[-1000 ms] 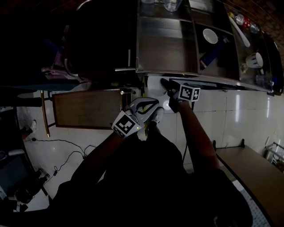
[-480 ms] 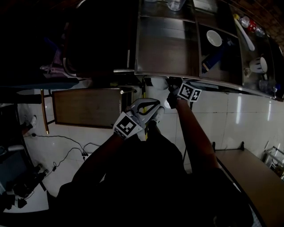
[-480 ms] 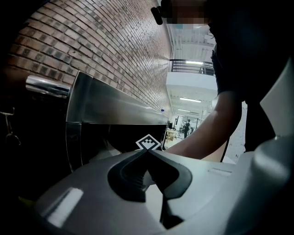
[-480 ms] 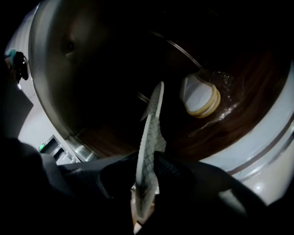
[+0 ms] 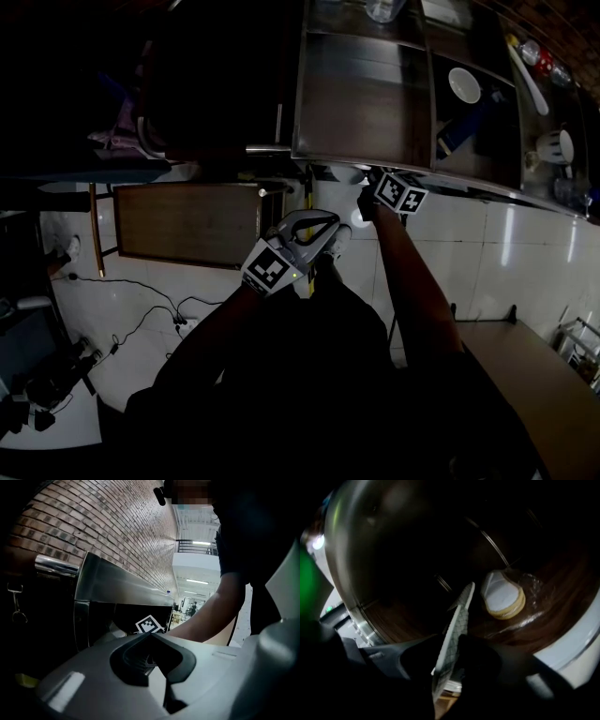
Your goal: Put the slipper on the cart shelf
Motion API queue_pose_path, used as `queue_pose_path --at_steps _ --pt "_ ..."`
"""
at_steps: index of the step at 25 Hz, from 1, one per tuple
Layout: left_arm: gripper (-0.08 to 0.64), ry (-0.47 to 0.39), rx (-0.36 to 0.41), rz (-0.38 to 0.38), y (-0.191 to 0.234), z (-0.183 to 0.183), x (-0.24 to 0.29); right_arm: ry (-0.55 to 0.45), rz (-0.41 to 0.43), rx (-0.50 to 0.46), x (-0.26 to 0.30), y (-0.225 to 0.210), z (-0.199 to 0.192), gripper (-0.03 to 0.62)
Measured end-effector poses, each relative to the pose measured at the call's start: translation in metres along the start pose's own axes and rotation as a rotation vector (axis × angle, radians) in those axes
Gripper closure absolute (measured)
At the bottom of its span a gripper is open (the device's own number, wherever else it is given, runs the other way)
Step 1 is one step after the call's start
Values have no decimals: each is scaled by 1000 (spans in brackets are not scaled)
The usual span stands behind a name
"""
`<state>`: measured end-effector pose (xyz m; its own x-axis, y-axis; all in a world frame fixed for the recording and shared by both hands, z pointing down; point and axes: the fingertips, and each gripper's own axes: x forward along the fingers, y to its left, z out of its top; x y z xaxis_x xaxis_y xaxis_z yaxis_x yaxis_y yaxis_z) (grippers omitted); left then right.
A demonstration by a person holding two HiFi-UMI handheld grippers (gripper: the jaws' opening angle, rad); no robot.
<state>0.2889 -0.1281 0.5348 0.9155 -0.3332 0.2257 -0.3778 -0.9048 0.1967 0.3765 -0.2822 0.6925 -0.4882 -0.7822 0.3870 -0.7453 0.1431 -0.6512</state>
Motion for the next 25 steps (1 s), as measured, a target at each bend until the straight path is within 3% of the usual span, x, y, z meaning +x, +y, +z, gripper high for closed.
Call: queue_pose_path --at_steps 2,5,15,20,25 --pt "560 -3 13 3 1 -4 0 -19 -45 -50 0 -5 3 461" --pt "560 8 12 3 2 -6 0 -51 -100 -77 -1 -12 9 349" --pt "560 16 20 25 4 -6 3 -112 -303 -215 -29 -40 35 316" --pt "560 4 18 36 7 -3 0 -95 -288 -234 -53 -33 31 316" --pt "560 -17 27 34 7 7 -11 -83 -189 -336 -85 14 19 316"
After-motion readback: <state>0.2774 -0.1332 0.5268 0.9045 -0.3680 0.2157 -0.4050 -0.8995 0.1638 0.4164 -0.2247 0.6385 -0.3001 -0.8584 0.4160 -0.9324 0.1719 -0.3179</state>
